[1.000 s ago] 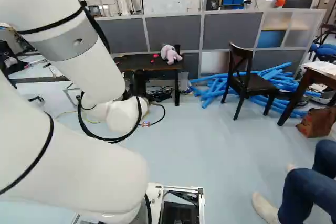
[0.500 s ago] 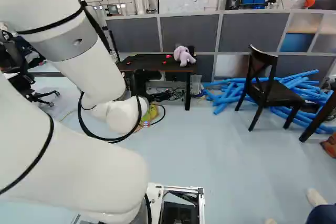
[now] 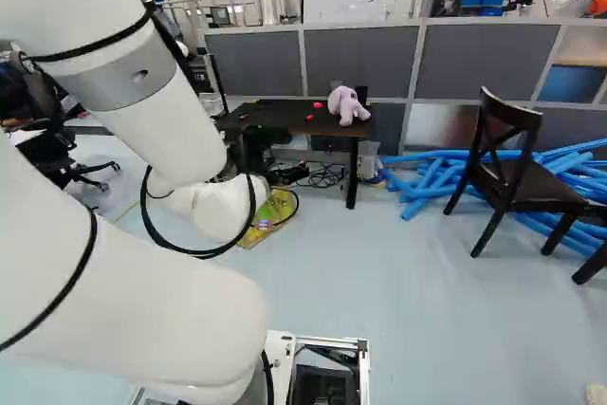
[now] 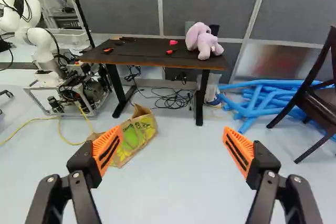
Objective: Pick up the bag on the ground and place it on the table
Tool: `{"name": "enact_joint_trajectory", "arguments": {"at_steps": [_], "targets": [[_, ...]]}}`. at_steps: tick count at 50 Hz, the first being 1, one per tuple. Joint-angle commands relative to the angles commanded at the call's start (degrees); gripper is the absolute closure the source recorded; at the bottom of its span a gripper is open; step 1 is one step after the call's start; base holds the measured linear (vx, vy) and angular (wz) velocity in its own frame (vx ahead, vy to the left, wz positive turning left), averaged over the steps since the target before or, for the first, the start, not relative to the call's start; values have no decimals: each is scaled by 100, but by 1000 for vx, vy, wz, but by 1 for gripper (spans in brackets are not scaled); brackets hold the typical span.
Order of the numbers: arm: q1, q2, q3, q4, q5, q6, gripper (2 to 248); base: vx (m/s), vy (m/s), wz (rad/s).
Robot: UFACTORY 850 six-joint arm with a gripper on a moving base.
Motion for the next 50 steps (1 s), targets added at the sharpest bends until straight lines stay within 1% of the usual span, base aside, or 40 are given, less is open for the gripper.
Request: {"name": "enact_joint_trajectory", "arguments": {"at_steps": [12,50], "targets": [[0,0,0,0,0,0,3,172,48,25],[0,0,0,0,0,0,3,167,82,174]]}}
